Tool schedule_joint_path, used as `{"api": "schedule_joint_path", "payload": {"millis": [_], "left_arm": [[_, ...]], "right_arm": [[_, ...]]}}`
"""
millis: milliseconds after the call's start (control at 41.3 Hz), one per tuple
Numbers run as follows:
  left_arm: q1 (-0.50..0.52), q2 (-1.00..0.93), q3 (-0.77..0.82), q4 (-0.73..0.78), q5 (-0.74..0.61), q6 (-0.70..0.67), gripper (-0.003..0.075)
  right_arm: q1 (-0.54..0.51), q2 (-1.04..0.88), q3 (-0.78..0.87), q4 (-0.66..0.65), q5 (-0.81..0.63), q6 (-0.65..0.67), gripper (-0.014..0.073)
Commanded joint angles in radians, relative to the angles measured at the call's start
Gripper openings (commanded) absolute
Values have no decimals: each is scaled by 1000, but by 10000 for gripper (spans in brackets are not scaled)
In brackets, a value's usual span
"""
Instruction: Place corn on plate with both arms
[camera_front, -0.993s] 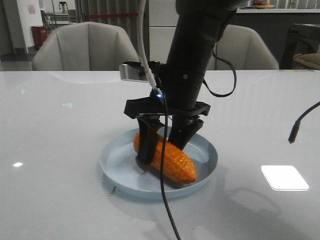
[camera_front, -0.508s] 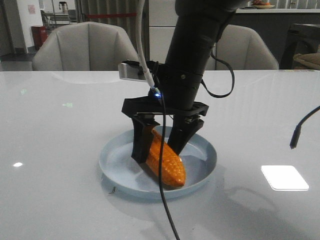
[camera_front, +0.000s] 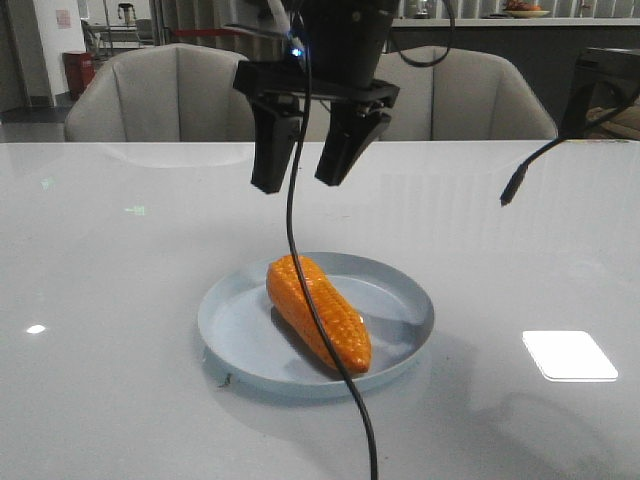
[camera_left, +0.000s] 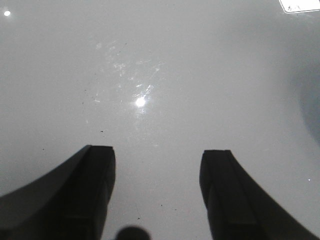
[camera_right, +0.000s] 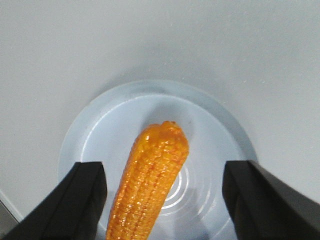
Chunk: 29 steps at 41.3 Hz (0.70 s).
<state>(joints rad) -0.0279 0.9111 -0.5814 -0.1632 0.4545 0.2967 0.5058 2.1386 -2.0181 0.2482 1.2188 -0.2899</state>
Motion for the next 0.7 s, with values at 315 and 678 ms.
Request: {"api": "schedule_joint_path", "payload": {"millis": [315,678], "left_arm": [[0,-14,-29,-15,-11,-11,432],[0,-14,-29,-15,-62,-11,432]], "right_arm": [[-215,-292,-37,-9,113,12,590],[-565,-683,359,-9,-47,-6,590]]}}
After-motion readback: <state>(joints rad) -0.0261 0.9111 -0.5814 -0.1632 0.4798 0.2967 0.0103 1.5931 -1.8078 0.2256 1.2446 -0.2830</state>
